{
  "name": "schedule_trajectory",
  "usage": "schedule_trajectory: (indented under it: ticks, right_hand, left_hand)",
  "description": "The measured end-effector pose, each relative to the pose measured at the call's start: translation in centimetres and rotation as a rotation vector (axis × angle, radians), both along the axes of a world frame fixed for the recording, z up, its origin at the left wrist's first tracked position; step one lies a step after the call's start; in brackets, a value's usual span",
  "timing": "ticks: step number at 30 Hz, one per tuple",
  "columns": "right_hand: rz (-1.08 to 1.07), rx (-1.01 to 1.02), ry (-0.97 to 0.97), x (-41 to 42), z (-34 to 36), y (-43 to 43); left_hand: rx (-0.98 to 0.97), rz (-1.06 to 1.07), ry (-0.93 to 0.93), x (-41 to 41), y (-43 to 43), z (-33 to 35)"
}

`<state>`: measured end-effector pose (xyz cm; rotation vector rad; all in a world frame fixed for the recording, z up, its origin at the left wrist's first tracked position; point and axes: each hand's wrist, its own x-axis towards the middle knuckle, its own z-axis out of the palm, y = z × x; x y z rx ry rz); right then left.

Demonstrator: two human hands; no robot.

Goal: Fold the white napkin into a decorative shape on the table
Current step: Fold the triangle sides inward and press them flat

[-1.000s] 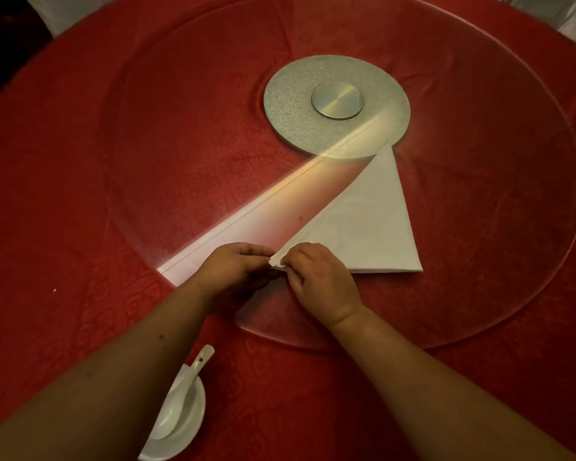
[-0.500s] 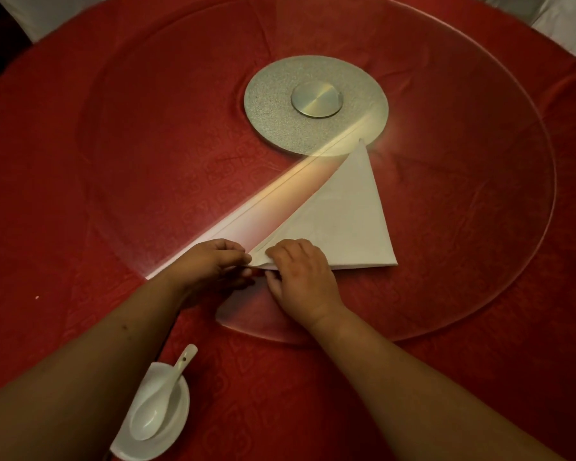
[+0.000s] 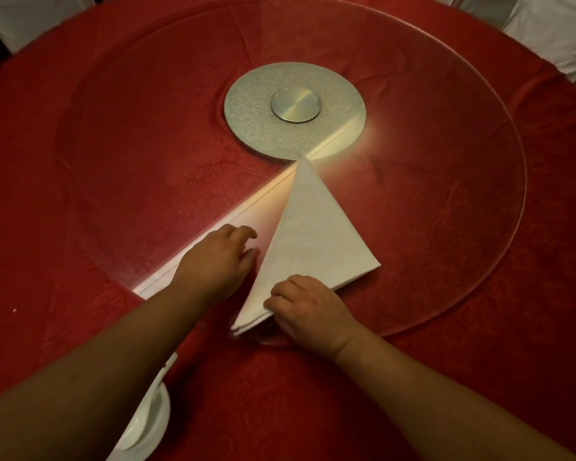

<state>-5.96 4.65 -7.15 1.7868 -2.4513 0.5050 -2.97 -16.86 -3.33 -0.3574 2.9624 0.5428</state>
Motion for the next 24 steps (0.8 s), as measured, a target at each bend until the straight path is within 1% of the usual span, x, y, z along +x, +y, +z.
schedule_trajectory:
  ticks: [2, 4, 7, 11, 14, 16, 20, 22, 24]
  right_hand:
    - [0.033, 0.006, -0.016, 0.2, 0.1, 1.1]
    - [0.011, -0.005, -0.023, 0.0, 0.0, 1.9]
    - [-0.049, -0.02, -0.026, -0.6, -0.2, 2.9]
    - [-0.054, -0.021, -0.017, -1.1, -0.4, 3.4]
    - [-0.078, -0.026, -0.072, -1.7, 0.2, 3.2]
    - [-0.179, -0.036, -0.14, -2.6, 1.4, 2.8]
    - [-0.448, -0.123, -0.385, -6.4, 4.8, 1.8]
    - [-0.547, -0.161, -0.489, -9.3, 5.6, 1.2]
    - [-0.636, -0.17, -0.572, -12.2, 5.7, 0.5]
  left_hand:
    - [-0.107, -0.219, -0.016, -0.8, 0.3, -0.6]
    - [-0.177, -0.331, -0.074, -1.8, 0.6, -0.8]
    - [-0.223, -0.375, -0.128, -2.5, 1.0, -0.9]
    - [-0.256, -0.384, -0.13, -2.3, 0.7, -1.2]
    - [-0.272, -0.403, -0.097, -2.3, 0.2, -2.0]
    - [-0.249, -0.421, -0.058, -2.6, -0.3, -2.5]
    - [-0.089, -0.394, 0.019, -4.3, -0.4, -2.8]
    - [-0.019, -0.308, 0.068, -5.2, 0.0, -3.0]
    - [0.077, -0.207, 0.065, -6.1, 0.2, -3.1]
